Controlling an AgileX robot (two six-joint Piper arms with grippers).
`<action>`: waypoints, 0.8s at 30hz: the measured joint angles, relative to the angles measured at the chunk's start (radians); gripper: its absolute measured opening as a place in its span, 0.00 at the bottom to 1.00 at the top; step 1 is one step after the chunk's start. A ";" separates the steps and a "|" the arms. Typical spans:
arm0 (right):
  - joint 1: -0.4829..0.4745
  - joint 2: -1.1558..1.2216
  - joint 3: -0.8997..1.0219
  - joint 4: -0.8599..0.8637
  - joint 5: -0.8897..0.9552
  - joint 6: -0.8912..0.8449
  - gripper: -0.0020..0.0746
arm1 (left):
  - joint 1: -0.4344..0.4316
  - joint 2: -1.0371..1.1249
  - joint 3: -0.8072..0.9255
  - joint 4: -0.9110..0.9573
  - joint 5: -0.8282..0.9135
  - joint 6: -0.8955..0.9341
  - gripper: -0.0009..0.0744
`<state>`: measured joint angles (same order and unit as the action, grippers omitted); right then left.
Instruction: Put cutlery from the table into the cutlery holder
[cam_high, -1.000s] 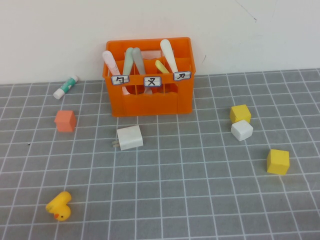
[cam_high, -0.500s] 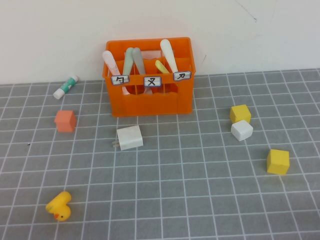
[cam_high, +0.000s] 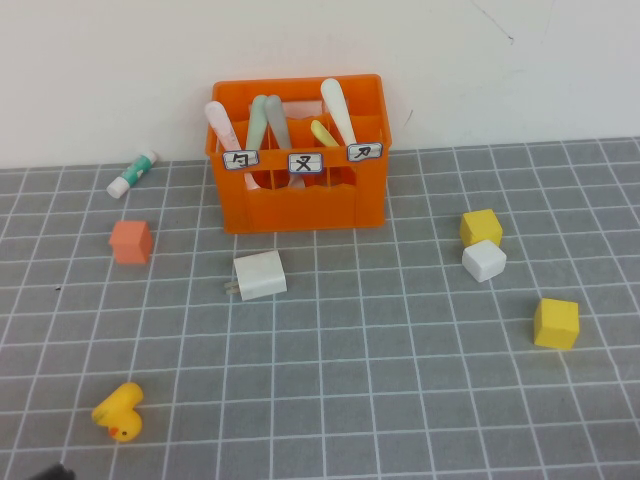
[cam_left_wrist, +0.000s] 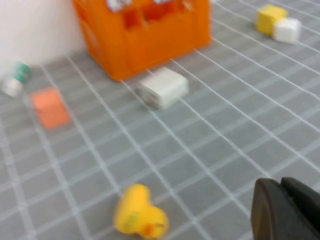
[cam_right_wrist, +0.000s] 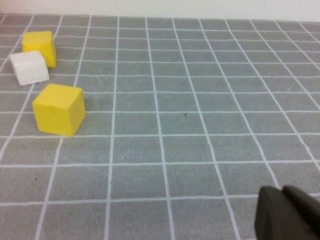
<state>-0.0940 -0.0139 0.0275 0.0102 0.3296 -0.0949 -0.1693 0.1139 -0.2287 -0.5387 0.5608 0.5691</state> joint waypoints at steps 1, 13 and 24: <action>0.000 0.000 0.000 0.000 0.000 0.000 0.02 | 0.000 0.000 0.000 0.017 -0.019 0.000 0.01; 0.000 0.000 0.000 0.000 0.001 0.000 0.02 | 0.000 -0.007 0.147 0.467 -0.436 -0.503 0.01; 0.000 0.000 0.000 0.000 0.002 0.000 0.02 | 0.027 -0.123 0.257 0.439 -0.357 -0.671 0.01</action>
<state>-0.0940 -0.0139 0.0275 0.0102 0.3319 -0.0949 -0.1421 -0.0090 0.0287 -0.0999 0.2033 -0.1019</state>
